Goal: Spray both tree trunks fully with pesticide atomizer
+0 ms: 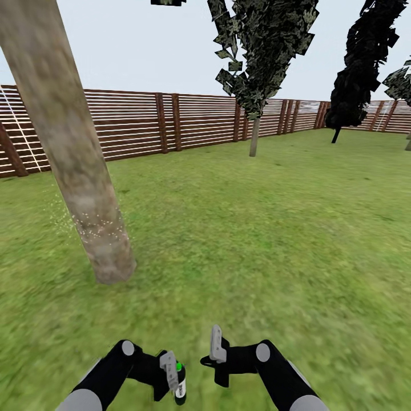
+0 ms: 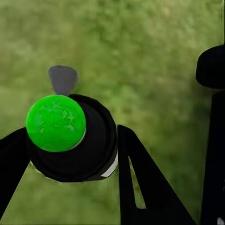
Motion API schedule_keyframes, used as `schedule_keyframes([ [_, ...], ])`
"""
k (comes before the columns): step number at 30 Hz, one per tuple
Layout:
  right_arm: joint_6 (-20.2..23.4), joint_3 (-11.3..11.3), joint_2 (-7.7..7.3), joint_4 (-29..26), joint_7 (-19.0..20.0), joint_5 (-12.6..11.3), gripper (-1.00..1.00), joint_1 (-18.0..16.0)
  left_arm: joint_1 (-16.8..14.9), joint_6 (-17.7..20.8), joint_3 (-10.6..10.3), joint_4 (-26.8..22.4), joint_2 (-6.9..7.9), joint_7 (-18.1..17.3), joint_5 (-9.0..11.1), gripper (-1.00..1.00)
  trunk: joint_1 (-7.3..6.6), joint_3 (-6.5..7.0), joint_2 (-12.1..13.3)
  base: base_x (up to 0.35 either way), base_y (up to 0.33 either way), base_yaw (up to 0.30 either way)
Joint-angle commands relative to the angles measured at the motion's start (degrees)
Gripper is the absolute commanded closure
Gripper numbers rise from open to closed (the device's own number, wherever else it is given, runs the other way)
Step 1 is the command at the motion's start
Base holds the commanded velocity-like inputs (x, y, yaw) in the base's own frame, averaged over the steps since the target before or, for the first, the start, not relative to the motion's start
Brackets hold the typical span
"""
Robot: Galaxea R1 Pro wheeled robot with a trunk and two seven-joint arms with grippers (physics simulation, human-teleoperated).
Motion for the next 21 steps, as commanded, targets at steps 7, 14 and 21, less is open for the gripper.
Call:
schedule_keyframes([
  [7, -0.3, 0.0, 0.02, -0.1, 0.0, 0.4, 1.0, 0.0, 0.0, -0.5, 0.3, 0.0, -3.06, 0.0, -1.0, 1.0, -0.01, -0.05, 0.0, 0.0, 0.0, 0.0],
  [14, -0.3, 0.0, 0.02, -0.1, 0.0, 0.4, 1.0, 0.0, 0.0, -0.5, 0.3, 0.0, -4.08, 0.6, -0.9, 1.0, -0.01, -0.05, 0.0, 0.0, 0.0, 0.0],
  [21, -0.3, 0.0, 0.02, -0.1, 0.0, 0.4, 1.0, 0.0, 0.0, -0.5, 0.4, 0.0, -4.52, 0.6, -0.6, 1.0, -0.01, -0.05, 0.0, 0.0, 0.0, 0.0],
])
